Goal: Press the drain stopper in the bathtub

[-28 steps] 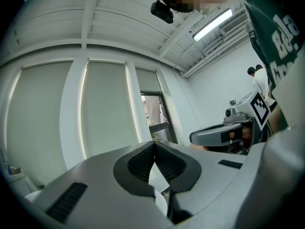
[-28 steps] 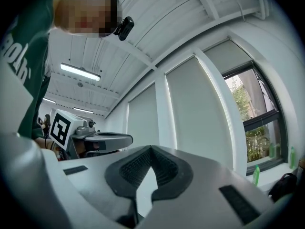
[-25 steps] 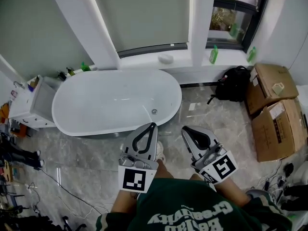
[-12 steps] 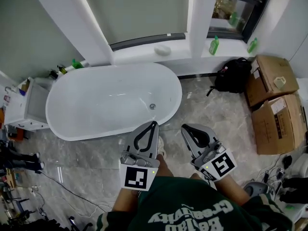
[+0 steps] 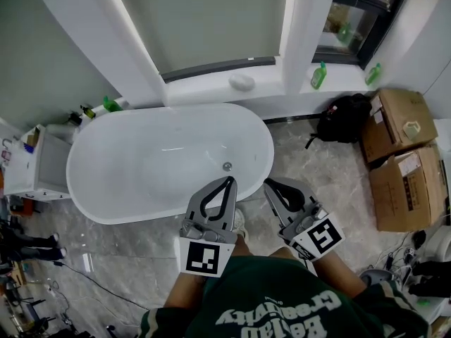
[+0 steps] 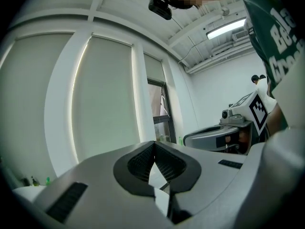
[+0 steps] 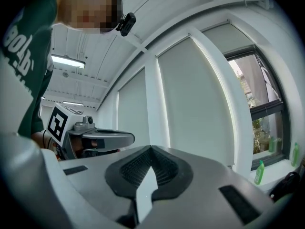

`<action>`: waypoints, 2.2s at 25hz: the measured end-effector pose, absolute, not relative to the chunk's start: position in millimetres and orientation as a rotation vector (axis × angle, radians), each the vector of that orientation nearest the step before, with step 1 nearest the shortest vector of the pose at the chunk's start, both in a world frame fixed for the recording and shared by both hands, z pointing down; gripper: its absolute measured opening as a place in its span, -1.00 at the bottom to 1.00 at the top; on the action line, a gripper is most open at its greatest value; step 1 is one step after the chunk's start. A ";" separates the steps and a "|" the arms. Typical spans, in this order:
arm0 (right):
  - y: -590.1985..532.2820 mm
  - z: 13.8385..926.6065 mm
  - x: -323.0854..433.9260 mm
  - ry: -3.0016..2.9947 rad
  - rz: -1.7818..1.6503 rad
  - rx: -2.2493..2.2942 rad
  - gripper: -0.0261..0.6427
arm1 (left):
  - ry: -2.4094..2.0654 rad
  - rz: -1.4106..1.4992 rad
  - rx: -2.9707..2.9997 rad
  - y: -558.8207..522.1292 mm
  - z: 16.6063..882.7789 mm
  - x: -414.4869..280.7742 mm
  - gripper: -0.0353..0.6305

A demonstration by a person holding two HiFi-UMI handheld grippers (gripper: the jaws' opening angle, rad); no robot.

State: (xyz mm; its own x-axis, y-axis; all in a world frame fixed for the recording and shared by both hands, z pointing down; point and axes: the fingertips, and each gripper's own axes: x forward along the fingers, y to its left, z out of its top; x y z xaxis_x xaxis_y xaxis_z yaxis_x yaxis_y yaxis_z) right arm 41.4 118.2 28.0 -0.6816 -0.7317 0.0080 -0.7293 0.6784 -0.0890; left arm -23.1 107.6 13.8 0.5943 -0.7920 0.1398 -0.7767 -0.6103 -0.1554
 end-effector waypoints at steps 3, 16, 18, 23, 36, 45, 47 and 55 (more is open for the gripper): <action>92.0 23.5 29.5 2.849 -0.123 -1.241 -0.88 | 1.343 -0.286 -2.733 81.5 10.4 -33.5 -0.87; 6.0 25.5 -11.9 2.846 -0.120 -1.298 -0.88 | 1.326 -0.264 -2.776 -10.2 13.9 -75.9 -0.87; -0.7 29.0 -13.7 2.847 -0.111 -1.310 -0.88 | 1.319 -0.270 -2.785 -18.6 17.9 -78.8 -0.87; -6.6 40.2 -17.6 2.855 -0.140 -1.320 -0.88 | 1.336 -0.267 -2.776 -31.9 22.4 -87.1 -0.87; -27.3 31.8 -50.8 2.908 -0.138 -1.244 -0.88 | 1.453 -0.214 -2.716 -37.3 11.5 -128.5 -0.87; -38.5 48.3 -60.4 2.971 -0.141 -1.201 -0.88 | 1.510 -0.237 -2.734 -53.7 30.7 -133.9 -0.87; -45.3 57.5 -55.2 2.979 -0.175 -1.193 -0.88 | 1.515 -0.270 -2.738 -60.2 39.5 -127.8 -0.87; -80.8 108.3 -37.4 2.995 -0.375 -1.108 -0.88 | 1.623 -0.397 -2.735 -88.9 86.1 -114.9 -0.87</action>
